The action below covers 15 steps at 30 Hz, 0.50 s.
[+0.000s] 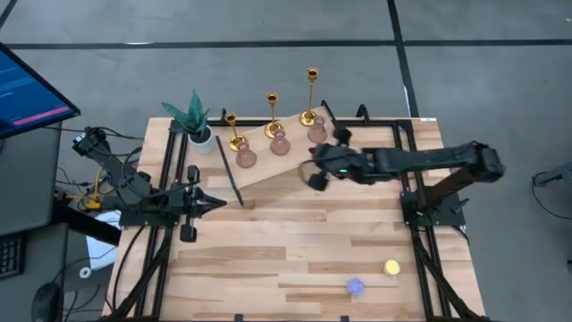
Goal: Pick & Place candle stick holders
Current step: Put the blue scented candle on the shelf
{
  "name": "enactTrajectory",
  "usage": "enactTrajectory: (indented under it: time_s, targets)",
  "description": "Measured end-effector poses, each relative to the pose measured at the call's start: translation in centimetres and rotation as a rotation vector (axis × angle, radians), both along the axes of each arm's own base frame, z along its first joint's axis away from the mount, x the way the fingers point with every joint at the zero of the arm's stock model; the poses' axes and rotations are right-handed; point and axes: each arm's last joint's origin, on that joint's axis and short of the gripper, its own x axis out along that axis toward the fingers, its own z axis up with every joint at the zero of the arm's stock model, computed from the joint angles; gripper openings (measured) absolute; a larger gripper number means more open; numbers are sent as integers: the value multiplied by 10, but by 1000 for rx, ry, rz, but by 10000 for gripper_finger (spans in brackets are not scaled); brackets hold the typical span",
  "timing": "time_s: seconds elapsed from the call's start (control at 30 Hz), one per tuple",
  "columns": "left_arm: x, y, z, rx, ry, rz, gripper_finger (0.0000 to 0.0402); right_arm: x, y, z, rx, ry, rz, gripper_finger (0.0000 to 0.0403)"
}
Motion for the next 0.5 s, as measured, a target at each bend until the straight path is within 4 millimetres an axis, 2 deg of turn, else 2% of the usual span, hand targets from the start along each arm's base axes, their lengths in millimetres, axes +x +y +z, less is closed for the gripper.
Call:
enactTrajectory:
  time_s: [0.07, 0.17, 0.3, 0.4, 0.5]
  targets:
    - [-1, -1, 0, -1, -1, -7, 3, -20, 0, -3, 15, -52, 5, 0]
    - [-2, -2, 0, 1, 0, -18, 3, -42, -6, -20, 35, -129, -14, 0]
    - [-2, -2, 0, 3, 0, -19, 3, -57, -14, -39, 30, -253, -46, 0]
    - [-2, -2, 0, 3, 0, -18, 3, -63, -17, -55, 33, -265, -59, 0]
    - [-2, -2, 0, 3, 0, -18, 3, -66, -13, -58, 53, -267, -88, 0]
